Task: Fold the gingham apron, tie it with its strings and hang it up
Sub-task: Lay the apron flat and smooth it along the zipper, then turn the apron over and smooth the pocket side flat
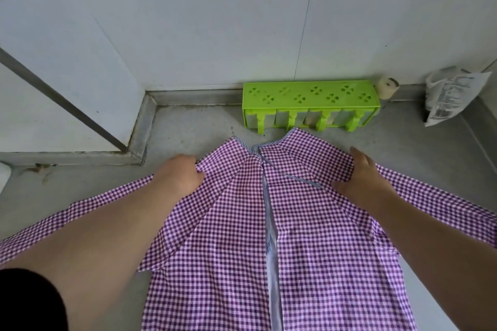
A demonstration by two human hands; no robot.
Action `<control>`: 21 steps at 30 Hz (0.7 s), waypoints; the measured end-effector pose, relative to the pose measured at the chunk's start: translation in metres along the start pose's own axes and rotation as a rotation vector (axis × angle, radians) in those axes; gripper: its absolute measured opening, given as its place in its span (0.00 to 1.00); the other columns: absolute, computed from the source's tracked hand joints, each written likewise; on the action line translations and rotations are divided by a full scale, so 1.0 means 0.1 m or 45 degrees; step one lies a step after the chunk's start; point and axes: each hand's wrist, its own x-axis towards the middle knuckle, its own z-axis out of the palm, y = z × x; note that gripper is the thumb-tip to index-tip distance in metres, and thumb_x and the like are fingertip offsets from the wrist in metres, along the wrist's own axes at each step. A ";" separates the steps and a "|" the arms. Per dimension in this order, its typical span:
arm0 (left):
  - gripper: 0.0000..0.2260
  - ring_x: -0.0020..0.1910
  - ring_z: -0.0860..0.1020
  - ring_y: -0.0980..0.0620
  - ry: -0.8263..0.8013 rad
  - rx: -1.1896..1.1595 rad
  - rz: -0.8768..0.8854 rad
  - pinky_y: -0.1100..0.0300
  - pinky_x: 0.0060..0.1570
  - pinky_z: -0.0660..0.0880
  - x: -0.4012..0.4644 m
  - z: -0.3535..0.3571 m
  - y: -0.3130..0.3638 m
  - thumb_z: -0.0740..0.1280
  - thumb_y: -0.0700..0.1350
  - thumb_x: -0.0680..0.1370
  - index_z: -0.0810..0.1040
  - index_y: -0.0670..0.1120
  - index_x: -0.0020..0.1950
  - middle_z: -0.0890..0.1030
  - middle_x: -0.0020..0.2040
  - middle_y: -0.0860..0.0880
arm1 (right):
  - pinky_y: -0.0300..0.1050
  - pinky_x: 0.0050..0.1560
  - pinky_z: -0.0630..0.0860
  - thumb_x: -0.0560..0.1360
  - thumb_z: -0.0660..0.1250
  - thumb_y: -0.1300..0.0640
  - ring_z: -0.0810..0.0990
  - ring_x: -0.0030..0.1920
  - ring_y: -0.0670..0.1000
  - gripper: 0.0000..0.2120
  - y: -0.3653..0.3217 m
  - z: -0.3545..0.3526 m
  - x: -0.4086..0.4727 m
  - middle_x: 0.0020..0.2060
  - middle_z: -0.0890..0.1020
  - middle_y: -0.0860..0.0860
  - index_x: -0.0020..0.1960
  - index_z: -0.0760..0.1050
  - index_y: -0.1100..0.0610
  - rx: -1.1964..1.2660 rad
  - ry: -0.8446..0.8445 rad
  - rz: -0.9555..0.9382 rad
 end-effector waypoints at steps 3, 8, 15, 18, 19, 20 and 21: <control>0.16 0.50 0.80 0.48 0.006 0.113 0.012 0.53 0.51 0.77 -0.11 -0.07 0.02 0.59 0.59 0.84 0.78 0.48 0.59 0.82 0.53 0.48 | 0.63 0.70 0.71 0.72 0.78 0.48 0.70 0.73 0.66 0.49 -0.05 -0.05 0.01 0.78 0.59 0.58 0.82 0.50 0.50 -0.065 -0.032 0.062; 0.23 0.57 0.79 0.48 0.029 0.366 -0.010 0.47 0.65 0.67 -0.28 -0.24 0.05 0.51 0.62 0.85 0.80 0.52 0.62 0.83 0.56 0.49 | 0.53 0.59 0.79 0.76 0.70 0.43 0.81 0.58 0.60 0.27 -0.05 -0.09 -0.15 0.62 0.81 0.58 0.70 0.73 0.56 -0.182 -0.134 0.032; 0.29 0.54 0.81 0.48 -0.188 -0.143 -0.066 0.52 0.58 0.78 -0.69 -0.52 0.10 0.50 0.63 0.86 0.77 0.46 0.73 0.83 0.61 0.45 | 0.48 0.44 0.75 0.79 0.65 0.44 0.79 0.40 0.56 0.15 -0.09 -0.23 -0.57 0.41 0.83 0.54 0.44 0.75 0.55 0.078 -0.056 -0.022; 0.29 0.64 0.79 0.45 -0.231 -0.353 -0.086 0.50 0.65 0.73 -0.97 -0.78 0.19 0.50 0.63 0.86 0.72 0.47 0.78 0.78 0.71 0.43 | 0.57 0.43 0.84 0.77 0.68 0.51 0.85 0.35 0.58 0.06 -0.17 -0.40 -0.68 0.33 0.85 0.56 0.47 0.75 0.53 0.345 -0.021 -0.010; 0.28 0.65 0.79 0.45 -0.241 -0.418 -0.087 0.49 0.68 0.73 -1.06 -0.86 0.21 0.51 0.62 0.86 0.71 0.47 0.78 0.78 0.72 0.43 | 0.58 0.40 0.85 0.77 0.68 0.55 0.85 0.33 0.58 0.04 -0.20 -0.47 -0.73 0.31 0.85 0.57 0.48 0.73 0.52 0.426 -0.007 0.009; 0.27 0.64 0.79 0.45 -0.247 -0.501 -0.102 0.48 0.69 0.73 -1.14 -0.94 0.23 0.52 0.62 0.86 0.73 0.47 0.77 0.79 0.70 0.43 | 0.57 0.37 0.85 0.77 0.68 0.58 0.86 0.32 0.59 0.05 -0.24 -0.54 -0.77 0.30 0.85 0.58 0.49 0.72 0.52 0.494 0.001 0.012; 0.25 0.61 0.81 0.45 -0.250 -0.604 -0.111 0.47 0.68 0.75 -1.21 -1.00 0.23 0.55 0.61 0.85 0.76 0.47 0.73 0.81 0.66 0.43 | 0.55 0.35 0.85 0.78 0.67 0.60 0.86 0.32 0.59 0.06 -0.29 -0.61 -0.83 0.30 0.85 0.59 0.50 0.71 0.52 0.538 0.002 0.000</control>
